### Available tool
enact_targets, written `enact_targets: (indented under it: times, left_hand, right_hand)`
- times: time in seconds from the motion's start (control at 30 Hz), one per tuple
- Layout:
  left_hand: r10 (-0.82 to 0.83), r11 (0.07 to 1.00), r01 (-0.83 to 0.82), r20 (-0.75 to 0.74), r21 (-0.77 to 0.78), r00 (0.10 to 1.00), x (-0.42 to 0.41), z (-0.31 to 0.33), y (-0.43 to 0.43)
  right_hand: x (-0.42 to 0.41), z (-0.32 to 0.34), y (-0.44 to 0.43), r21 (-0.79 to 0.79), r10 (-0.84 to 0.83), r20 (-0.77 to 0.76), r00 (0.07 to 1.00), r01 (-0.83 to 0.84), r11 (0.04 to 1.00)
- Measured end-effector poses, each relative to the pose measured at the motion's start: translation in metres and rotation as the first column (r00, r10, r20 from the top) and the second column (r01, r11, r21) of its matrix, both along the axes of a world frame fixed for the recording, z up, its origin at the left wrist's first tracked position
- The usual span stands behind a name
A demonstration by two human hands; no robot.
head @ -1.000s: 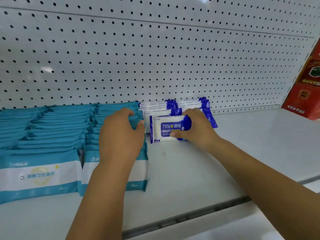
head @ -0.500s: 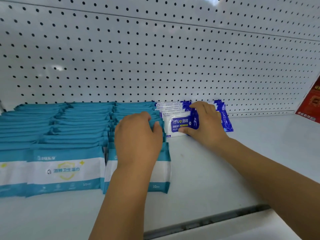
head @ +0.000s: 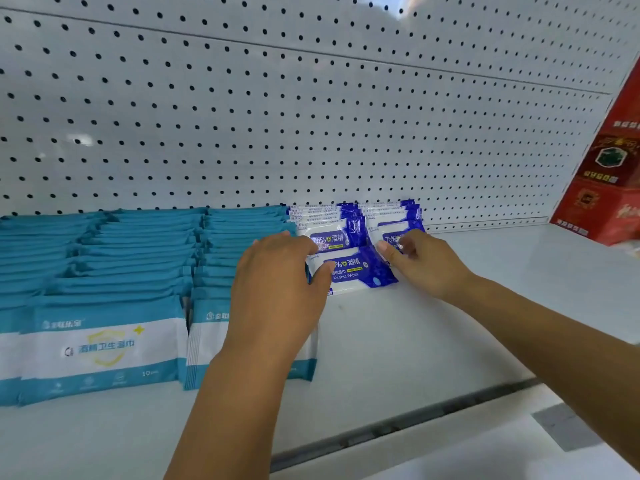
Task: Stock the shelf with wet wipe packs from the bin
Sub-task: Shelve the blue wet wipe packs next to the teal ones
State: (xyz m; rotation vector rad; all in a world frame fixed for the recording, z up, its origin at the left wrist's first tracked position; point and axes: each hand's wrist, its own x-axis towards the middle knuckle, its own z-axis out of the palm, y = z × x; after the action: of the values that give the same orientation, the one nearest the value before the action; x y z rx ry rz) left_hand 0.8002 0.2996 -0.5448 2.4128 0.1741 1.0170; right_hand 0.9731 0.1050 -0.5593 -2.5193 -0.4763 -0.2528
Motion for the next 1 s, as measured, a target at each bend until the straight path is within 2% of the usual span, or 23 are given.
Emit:
enact_targets:
  times: [0.17,0.3,0.4,0.67,0.87,1.0]
  left_hand:
    - [-0.045,0.999,0.046,-0.033,0.027,0.998,0.002,0.003,-0.011]
    - [-0.073,0.997,0.072,0.026,0.042,0.997,0.0,0.002,-0.034]
    - [-0.156,0.987,0.153,0.06,0.052,0.986,-0.003,0.002,-0.061]
    - [-0.373,0.927,0.375,-0.057,0.028,0.926,-0.022,0.0,-0.157]
    - [-0.564,0.795,0.591,-0.195,0.137,0.803,-0.035,-0.009,-0.242]
    - [-0.628,0.727,0.677,-0.287,0.116,0.723,-0.041,-0.038,-0.294]
  right_hand:
    - [-0.01,0.0,-0.008,0.09,0.049,-0.013,0.999,-0.047,0.995]
    - [-0.031,0.006,-0.032,0.011,0.082,0.042,0.996,-0.083,0.996]
    - [-0.05,0.017,-0.063,-0.057,0.097,0.111,0.989,-0.091,0.994]
    - [-0.111,0.044,-0.193,-0.232,-0.016,0.171,0.985,0.056,0.971]
    - [-0.177,0.026,-0.299,-0.338,-0.157,0.07,0.985,0.171,0.925]
    - [-0.215,0.0,-0.359,-0.383,-0.272,-0.049,0.961,0.233,0.894]
